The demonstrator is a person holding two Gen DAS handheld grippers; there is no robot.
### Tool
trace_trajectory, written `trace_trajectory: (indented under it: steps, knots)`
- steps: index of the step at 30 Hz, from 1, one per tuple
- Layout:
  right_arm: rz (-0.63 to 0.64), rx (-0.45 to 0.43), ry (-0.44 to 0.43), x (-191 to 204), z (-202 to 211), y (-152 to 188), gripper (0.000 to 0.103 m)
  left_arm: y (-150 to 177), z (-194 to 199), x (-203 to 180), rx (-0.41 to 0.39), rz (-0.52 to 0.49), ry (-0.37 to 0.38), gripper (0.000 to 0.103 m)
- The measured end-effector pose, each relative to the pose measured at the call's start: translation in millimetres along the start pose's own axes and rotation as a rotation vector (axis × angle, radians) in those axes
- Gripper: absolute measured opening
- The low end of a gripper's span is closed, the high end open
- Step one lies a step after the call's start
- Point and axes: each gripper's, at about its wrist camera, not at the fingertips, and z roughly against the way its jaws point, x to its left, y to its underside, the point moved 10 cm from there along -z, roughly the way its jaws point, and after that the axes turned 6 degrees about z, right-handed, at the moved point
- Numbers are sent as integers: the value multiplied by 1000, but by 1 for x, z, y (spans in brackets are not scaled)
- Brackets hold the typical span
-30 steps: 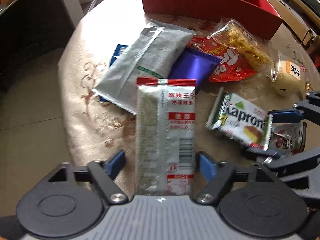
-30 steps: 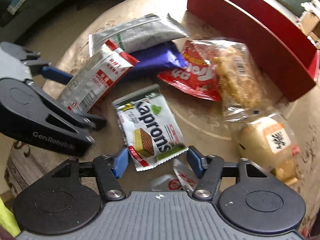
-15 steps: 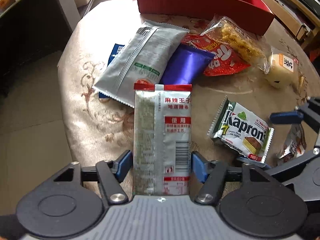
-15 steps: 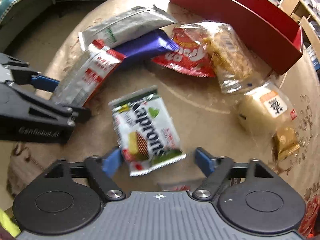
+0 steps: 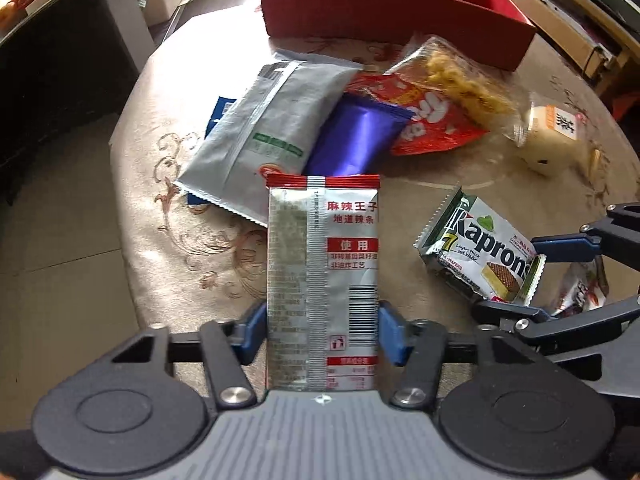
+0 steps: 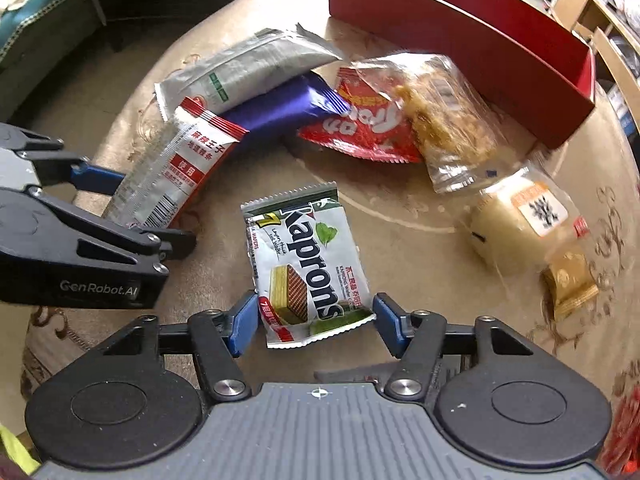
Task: Organize snacks
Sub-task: 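Lift both packets and carry them over the red box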
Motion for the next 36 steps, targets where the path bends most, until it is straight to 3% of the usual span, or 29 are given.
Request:
trace_trajectory:
  steps: [10,14,18,22,24,26,30,31,32,33,36]
  knots:
    - [-104,-83,24,-11,38,5,66,3,9,-4,-6,8,15,44]
    - [-114,-74,24,-9,37,14,66,5,8,2,13,36,45,43]
    - [-82,-22,38,-1,19,19,66,9,1,3,37,25,20,43]
    - [-50,-8,62,2,9,12,75,7,-3,-1,38,8,2,52]
    - [-56,-5,65,0,6,6,89,2,-6,0,34,12,-9,57]
    - [-50,-6,74,-3,1,0,89,-3,-10,1,38,26,-15,65]
    - [-40,0,54,-3,-7,-4,84,-5,-12,3,34,46,-13,65]
    - [-51,0,35,-2,-7,-4,82,-5,-11,3,32,46,-12,59]
    - [-52,-5,27,0,-6,-4,75,-5,-9,1,27,38,-6,49]
    - [-43,-13,32,2,-4,-5,66,-3,-6,-1,24,26,-6,48]
    - [-66,-10,36,1,3,0,64,3,-4,-8,28,-6,-1,45]
